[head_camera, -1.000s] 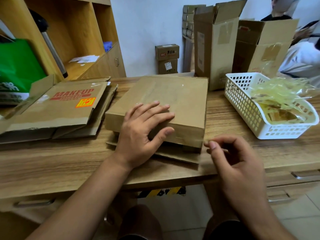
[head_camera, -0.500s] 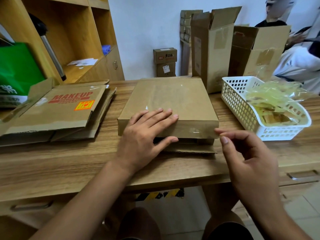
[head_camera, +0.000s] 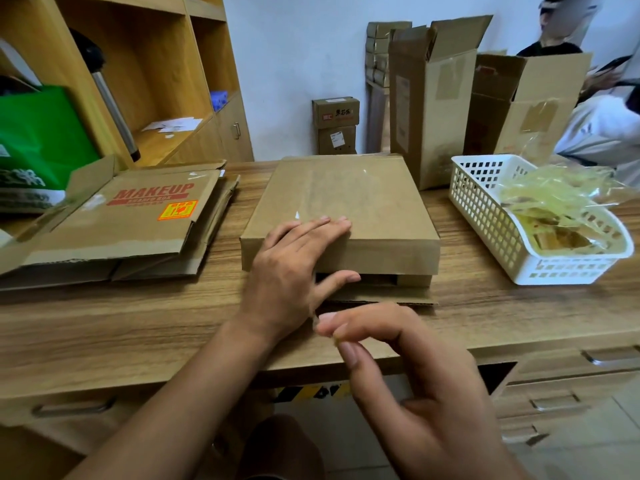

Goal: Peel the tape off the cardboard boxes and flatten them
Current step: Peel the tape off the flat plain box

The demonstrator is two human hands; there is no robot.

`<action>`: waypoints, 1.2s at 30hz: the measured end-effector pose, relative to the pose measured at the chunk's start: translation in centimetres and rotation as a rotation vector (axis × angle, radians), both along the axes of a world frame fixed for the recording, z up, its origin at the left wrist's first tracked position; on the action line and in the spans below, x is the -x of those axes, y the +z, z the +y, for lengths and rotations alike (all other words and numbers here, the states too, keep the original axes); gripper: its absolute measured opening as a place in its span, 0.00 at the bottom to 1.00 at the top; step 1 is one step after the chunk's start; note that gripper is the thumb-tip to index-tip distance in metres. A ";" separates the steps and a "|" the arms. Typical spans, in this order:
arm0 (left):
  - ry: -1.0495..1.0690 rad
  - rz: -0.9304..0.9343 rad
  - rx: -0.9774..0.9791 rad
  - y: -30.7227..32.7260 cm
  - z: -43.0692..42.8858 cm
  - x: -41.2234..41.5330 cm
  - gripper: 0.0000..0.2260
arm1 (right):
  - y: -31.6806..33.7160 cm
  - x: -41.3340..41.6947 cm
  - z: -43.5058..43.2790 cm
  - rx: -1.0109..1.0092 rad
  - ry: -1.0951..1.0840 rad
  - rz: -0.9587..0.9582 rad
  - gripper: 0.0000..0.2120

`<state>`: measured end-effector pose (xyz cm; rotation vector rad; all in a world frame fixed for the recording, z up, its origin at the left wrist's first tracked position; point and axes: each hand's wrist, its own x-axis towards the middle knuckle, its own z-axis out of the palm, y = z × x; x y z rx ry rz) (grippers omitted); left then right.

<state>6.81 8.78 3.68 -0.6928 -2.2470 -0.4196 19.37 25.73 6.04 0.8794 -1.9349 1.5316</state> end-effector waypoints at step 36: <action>0.051 -0.224 -0.120 0.8 0.4 -1.0 0.35 | 5.7 12.7 22.7 -0.785 -0.906 -0.078 0.08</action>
